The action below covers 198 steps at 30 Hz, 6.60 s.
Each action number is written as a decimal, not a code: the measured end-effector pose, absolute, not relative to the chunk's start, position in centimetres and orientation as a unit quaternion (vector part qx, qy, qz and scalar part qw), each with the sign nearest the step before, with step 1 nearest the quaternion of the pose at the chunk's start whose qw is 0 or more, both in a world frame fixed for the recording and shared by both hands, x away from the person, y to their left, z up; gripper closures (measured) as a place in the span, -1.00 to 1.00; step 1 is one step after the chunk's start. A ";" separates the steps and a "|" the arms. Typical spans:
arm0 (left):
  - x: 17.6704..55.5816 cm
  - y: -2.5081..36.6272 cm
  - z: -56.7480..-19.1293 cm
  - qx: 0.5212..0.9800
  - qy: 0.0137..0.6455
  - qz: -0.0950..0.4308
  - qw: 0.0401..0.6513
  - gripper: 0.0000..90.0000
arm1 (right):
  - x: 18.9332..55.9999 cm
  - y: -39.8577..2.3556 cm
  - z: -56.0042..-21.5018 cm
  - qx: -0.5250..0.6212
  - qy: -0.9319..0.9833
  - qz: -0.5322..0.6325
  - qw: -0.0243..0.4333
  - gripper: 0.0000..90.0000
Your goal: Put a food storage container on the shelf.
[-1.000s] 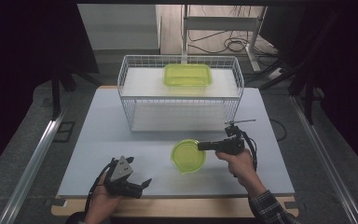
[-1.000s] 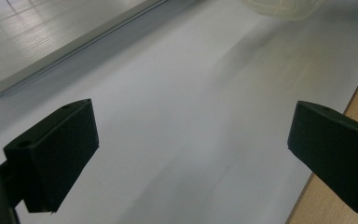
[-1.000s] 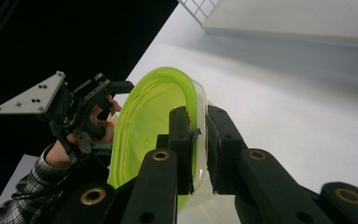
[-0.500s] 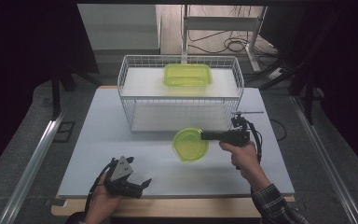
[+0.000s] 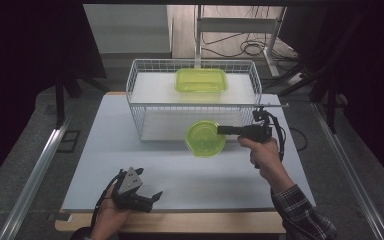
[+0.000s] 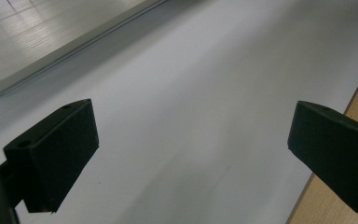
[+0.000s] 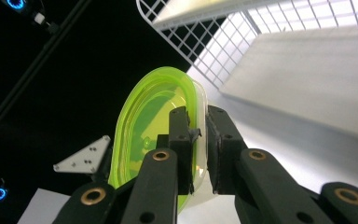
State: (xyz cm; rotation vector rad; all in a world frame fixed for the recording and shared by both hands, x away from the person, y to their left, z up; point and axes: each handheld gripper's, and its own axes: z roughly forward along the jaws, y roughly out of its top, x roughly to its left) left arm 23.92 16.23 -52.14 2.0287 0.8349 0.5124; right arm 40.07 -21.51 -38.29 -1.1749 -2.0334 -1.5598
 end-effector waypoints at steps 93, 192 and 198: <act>24.0 16.4 -52.2 0.813 0.334 0.201 0.432 -0.97 | 49.4 -16.0 -26.4 -0.501 -0.682 -0.526 -0.080 0.64; 24.0 16.4 -52.2 0.814 0.335 0.201 0.430 -0.97 | 39.6 -16.4 -34.5 -0.295 -0.835 -0.449 -0.120 -0.86; 24.0 16.4 -52.2 0.814 0.335 0.201 0.430 -0.97 | 39.1 -16.3 -35.7 -0.293 -0.836 -0.446 -0.124 -0.89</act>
